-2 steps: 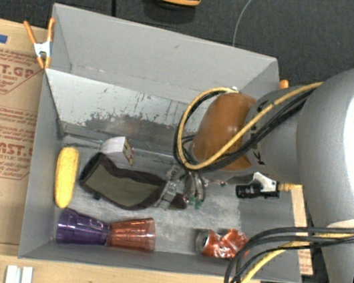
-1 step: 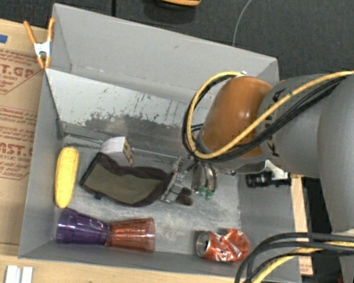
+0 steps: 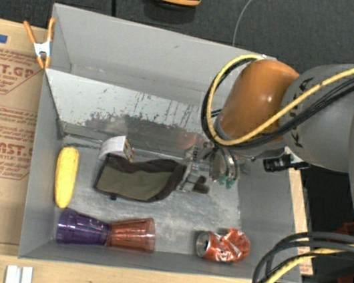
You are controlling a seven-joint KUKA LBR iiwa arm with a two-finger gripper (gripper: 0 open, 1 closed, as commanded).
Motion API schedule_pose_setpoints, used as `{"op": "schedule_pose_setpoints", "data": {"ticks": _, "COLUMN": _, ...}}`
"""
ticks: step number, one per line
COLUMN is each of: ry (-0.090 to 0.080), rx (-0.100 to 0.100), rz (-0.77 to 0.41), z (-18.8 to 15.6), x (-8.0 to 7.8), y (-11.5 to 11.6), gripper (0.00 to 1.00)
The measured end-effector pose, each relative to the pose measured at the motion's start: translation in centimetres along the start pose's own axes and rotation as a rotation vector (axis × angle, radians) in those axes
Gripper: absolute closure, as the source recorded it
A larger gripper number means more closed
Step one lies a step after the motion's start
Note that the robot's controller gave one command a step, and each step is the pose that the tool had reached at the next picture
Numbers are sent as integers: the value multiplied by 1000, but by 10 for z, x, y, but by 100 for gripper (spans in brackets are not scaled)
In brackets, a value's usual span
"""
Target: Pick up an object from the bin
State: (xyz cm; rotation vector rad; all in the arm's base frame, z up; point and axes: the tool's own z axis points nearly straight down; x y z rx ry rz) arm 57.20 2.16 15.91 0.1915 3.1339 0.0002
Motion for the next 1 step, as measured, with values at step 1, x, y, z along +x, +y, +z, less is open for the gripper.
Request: {"op": "schedule_pose_setpoints", "data": {"ticks": 1, "ry": 5, "rx": 0, "rz": -3, "z": -56, "x": -6, "y": -2, "gripper": 100}}
